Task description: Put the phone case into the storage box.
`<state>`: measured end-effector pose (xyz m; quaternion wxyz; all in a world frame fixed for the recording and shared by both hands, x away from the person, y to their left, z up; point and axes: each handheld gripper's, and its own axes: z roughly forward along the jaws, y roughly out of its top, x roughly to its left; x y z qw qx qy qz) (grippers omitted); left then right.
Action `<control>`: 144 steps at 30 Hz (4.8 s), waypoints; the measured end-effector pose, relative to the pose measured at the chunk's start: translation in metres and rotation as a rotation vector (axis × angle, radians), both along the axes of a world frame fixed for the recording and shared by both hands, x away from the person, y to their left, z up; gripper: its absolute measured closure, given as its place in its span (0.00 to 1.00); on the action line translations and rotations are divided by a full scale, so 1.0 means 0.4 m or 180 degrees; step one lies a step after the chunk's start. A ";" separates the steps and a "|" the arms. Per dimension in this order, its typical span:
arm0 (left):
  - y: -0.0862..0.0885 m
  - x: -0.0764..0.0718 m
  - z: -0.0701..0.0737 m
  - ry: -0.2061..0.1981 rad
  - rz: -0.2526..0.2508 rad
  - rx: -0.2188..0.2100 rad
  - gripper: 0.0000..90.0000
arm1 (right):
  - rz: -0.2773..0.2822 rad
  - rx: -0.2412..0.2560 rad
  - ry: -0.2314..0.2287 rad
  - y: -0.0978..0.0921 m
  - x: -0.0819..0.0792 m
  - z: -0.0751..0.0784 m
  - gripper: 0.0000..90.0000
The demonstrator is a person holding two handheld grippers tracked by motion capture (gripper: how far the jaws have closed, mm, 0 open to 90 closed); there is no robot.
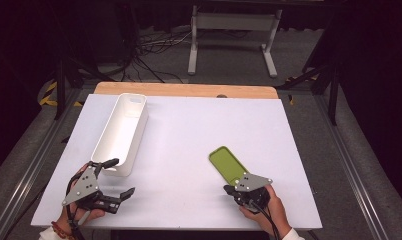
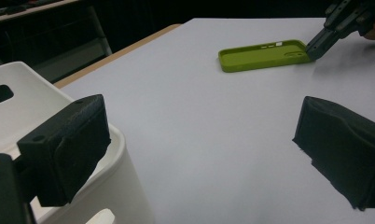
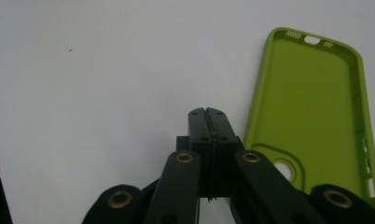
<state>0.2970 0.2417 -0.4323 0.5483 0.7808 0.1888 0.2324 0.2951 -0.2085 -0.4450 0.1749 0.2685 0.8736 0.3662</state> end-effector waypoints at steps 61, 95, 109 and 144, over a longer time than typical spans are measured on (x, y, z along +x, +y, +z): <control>-0.019 0.012 -0.008 0.0089 -0.0118 0.0147 0.05 | -0.1137 -0.0213 0.0044 -0.170 0.191 0.001 1.00; -0.002 0.011 0.016 -0.0030 -0.0071 0.0046 0.05 | -0.1227 -0.0286 -0.0093 -0.110 0.354 0.012 1.00; -0.001 0.010 0.016 -0.0038 -0.0057 0.0031 0.05 | -0.1249 -0.0131 -0.0161 -0.115 0.348 0.031 0.98; -0.011 0.003 0.010 -0.0034 -0.0109 0.0122 0.05 | -0.1409 -0.0109 0.0494 -0.115 0.482 0.102 0.38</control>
